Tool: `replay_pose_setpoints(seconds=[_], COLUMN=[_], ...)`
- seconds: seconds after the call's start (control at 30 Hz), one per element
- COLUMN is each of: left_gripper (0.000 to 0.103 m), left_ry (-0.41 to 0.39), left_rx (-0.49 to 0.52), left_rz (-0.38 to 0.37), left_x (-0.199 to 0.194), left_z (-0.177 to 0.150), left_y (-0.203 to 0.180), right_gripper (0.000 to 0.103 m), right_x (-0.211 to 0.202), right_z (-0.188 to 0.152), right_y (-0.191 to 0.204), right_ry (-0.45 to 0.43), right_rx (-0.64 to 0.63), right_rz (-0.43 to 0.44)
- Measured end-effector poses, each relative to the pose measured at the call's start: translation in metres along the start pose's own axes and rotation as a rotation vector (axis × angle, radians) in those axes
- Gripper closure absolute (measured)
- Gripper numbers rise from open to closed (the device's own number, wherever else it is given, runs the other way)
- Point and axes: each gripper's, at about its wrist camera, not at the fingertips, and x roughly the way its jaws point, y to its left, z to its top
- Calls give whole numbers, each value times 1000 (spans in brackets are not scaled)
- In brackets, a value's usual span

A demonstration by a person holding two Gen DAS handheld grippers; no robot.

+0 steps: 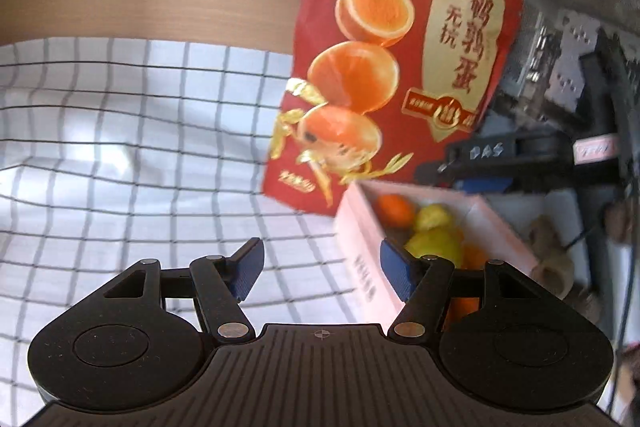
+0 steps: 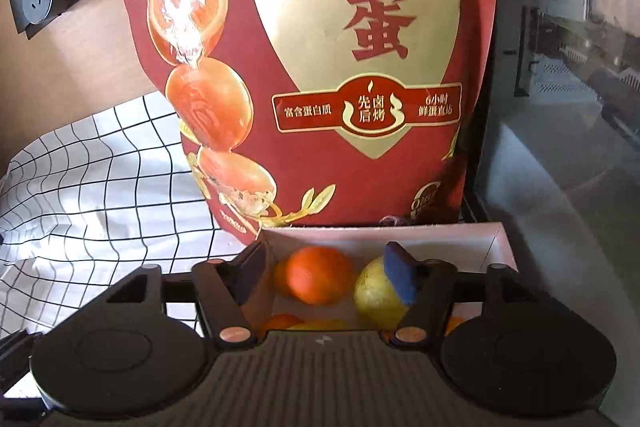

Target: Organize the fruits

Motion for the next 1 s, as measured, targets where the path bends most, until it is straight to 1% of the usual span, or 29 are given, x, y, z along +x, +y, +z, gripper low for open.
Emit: replay_pose_setpoints(seconds=[0.07, 0.17, 0.27, 0.33, 0.37, 0.43, 0.5, 0.6, 0.67, 0.7, 0.8, 0.87, 0.9, 0.97, 1.0], left_gripper=[33, 33, 33, 33, 33, 33, 33, 33, 33, 34, 34, 34, 34, 34, 35], left_ry=[28, 60, 104, 133, 136, 130, 124, 145, 165, 137, 108, 86, 85, 92, 91], left_rx=[22, 53, 68, 58, 55, 58, 59, 52, 40, 54, 61, 68, 81, 103, 110], left_rz=[34, 55, 65, 66, 76, 104, 111, 90, 94, 119, 174, 203, 227, 263, 269], left_x=[-7, -20, -33, -40, -43, -50, -53, -49, -40, -39, -31, -26, -24, -21, -20], left_z=[-10, -27, -50, -65, -71, -83, -94, -106, -111, -113, -116, -119, -120, -121, -121], left_y=[-3, -3, -3, -2, -2, -6, -12, -20, -24, -29, -36, -40, -45, -51, -54], right_gripper=[37, 35, 28, 23, 23, 23, 22, 21, 21, 21, 21, 20, 19, 17, 15], right_x=[-4, -22, -49, -68, -76, -90, -101, -102, -95, -90, -79, -73, -73, -73, -72], right_z=[-1, -7, -23, -41, -52, -76, -102, -131, -146, -150, -162, -168, -170, -176, -179], right_y=[3, 8, 18, 22, 24, 27, 27, 18, 9, 6, -6, -16, -18, -21, -21], right_ry=[-4, -25, -41, -44, -42, -40, -37, 8, 64, 88, 129, 140, 118, 89, 76], right_rx=[-21, -74, -146, -174, -188, -213, -232, -208, -186, -183, -166, -140, -137, -149, -164], right_rz=[-5, -16, 6, 35, 45, 44, 46, 54, 66, 65, 55, 56, 57, 27, 17])
